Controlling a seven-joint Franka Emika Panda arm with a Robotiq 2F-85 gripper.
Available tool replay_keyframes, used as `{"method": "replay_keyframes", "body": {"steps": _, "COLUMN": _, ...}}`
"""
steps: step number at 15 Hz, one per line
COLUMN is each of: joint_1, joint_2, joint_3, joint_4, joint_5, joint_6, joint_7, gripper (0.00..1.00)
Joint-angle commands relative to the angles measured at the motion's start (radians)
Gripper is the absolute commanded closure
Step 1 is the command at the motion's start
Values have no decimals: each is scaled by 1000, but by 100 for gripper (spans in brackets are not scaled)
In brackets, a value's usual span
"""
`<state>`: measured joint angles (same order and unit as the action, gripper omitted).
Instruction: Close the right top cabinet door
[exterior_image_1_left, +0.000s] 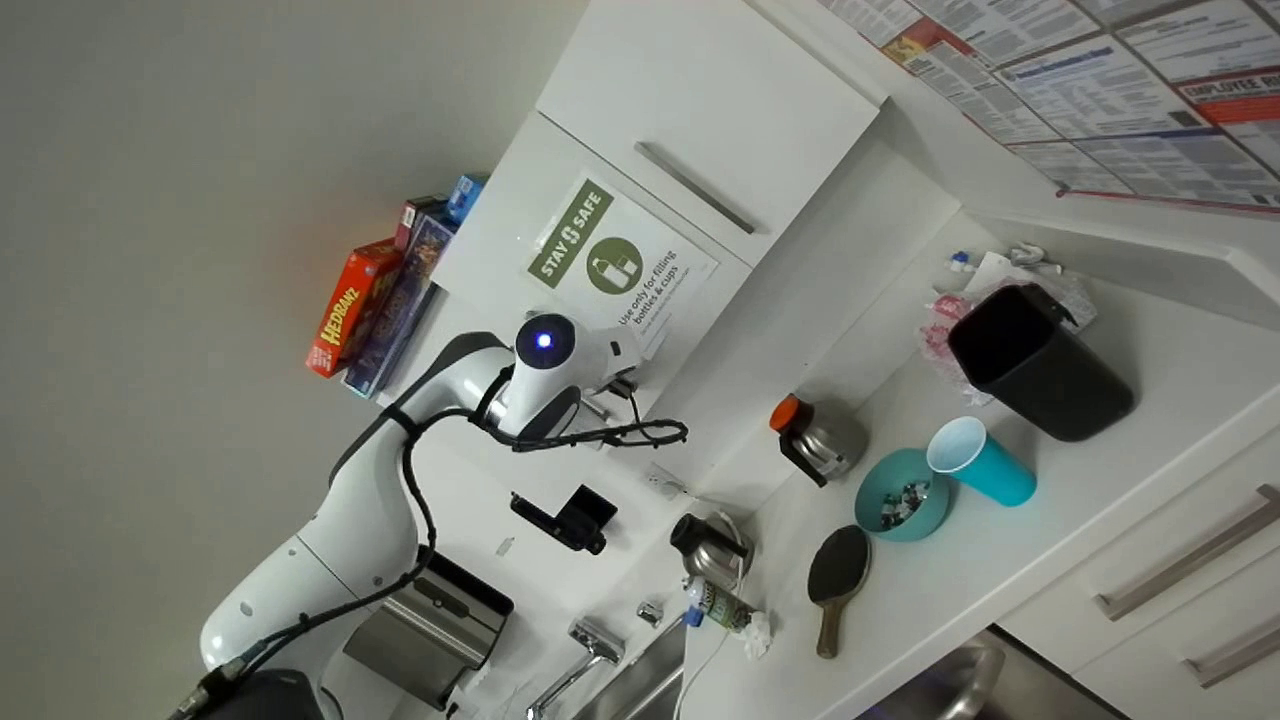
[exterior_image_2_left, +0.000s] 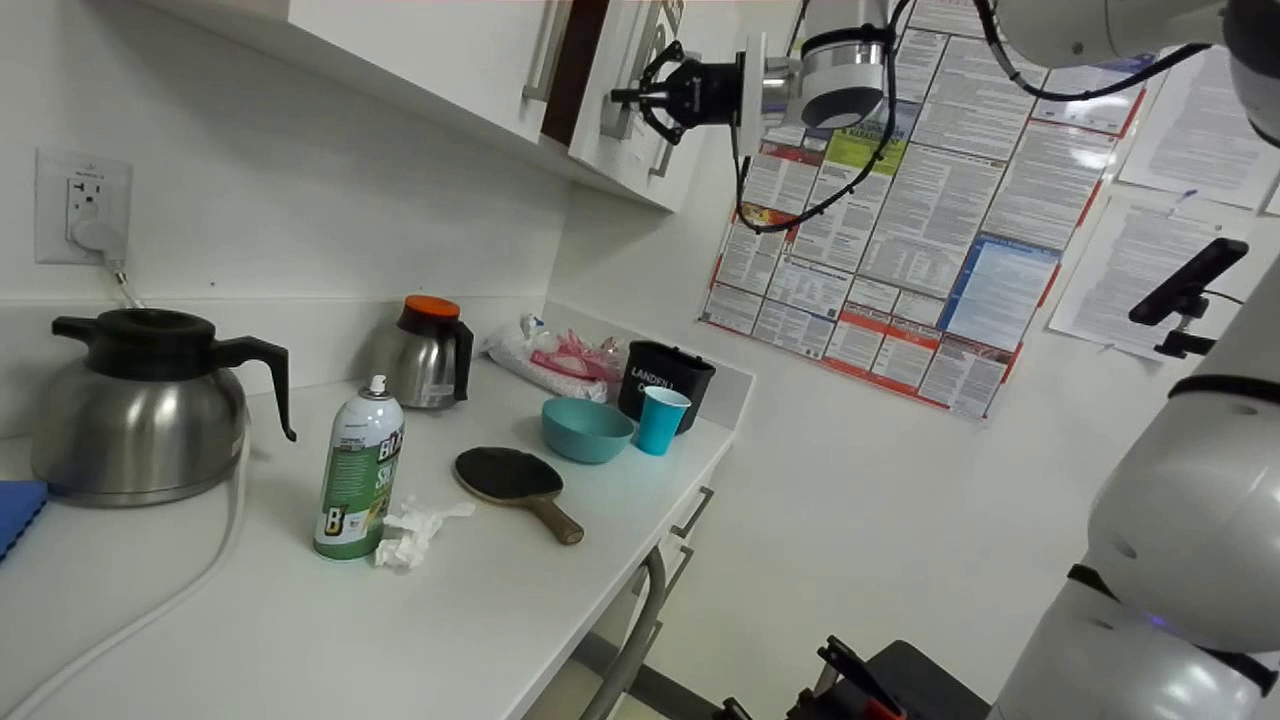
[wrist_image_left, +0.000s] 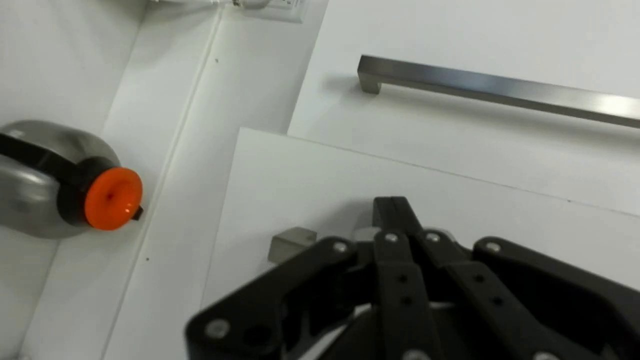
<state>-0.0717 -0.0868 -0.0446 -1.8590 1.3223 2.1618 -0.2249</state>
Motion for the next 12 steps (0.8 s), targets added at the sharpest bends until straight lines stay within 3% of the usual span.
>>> {"method": "replay_keyframes", "body": {"steps": 1, "joint_1": 65, "joint_2": -1, "joint_3": 60, "joint_4": -39, "joint_5": 132, "joint_6": 287, "joint_7": -162, "gripper": 100}}
{"method": "replay_keyframes", "body": {"steps": 3, "joint_1": 95, "joint_2": 1, "joint_3": 88, "joint_4": -50, "joint_5": 195, "joint_6": 407, "joint_7": -246, "gripper": 100}}
{"method": "replay_keyframes", "body": {"steps": 5, "joint_1": 100, "joint_2": -38, "joint_3": 104, "joint_4": -97, "joint_5": 149, "joint_6": 477, "joint_7": -244, "gripper": 100}}
{"method": "replay_keyframes", "body": {"steps": 10, "joint_1": 53, "joint_2": -170, "joint_3": 91, "joint_4": -256, "joint_5": -268, "joint_6": 544, "joint_7": 10, "gripper": 100}}
{"method": "replay_keyframes", "body": {"steps": 12, "joint_1": -66, "joint_2": -231, "joint_3": 143, "joint_4": -332, "joint_5": -455, "joint_6": 500, "joint_7": 121, "gripper": 100}}
